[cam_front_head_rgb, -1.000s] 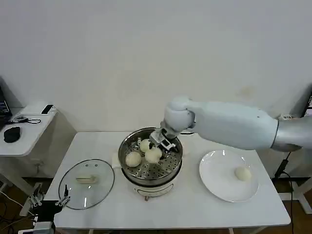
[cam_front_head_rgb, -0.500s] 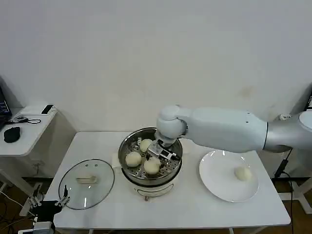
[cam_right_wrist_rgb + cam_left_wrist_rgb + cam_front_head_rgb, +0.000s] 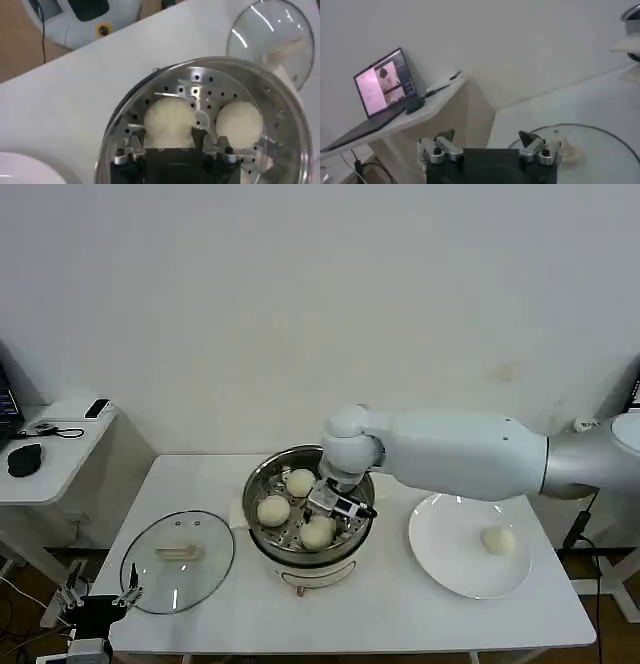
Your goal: Take steamed baozi put them in steamer then cover it.
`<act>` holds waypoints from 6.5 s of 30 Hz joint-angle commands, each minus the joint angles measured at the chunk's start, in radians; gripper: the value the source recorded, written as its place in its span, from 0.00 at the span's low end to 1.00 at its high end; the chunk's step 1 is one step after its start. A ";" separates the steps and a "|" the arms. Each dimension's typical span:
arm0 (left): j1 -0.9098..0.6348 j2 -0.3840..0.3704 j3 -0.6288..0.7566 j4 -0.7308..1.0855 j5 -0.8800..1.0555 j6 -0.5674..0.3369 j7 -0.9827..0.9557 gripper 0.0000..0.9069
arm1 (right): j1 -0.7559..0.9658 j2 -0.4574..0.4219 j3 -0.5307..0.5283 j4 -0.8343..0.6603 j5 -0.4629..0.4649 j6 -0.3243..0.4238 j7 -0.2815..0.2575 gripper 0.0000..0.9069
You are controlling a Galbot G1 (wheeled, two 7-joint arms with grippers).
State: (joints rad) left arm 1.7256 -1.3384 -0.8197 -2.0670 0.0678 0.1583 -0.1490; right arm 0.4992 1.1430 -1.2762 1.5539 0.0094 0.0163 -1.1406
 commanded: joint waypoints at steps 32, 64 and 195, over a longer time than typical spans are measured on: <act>-0.004 0.037 0.044 -0.028 -0.006 0.011 0.004 1.00 | 0.140 -0.490 0.053 0.051 0.122 -0.199 0.103 1.00; -0.031 0.072 0.066 0.015 -0.010 0.009 0.005 1.00 | -0.716 -0.730 0.655 -0.245 -0.179 -0.177 0.118 1.00; -0.037 0.052 0.034 0.020 -0.009 0.004 0.002 1.00 | -0.101 -0.063 0.039 -0.170 0.489 -0.742 0.407 0.80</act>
State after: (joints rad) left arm 1.6881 -1.2855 -0.7875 -2.0470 0.0574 0.1616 -0.1477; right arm 0.4149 1.0886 -1.2415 1.3842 0.5288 -0.7185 -0.7335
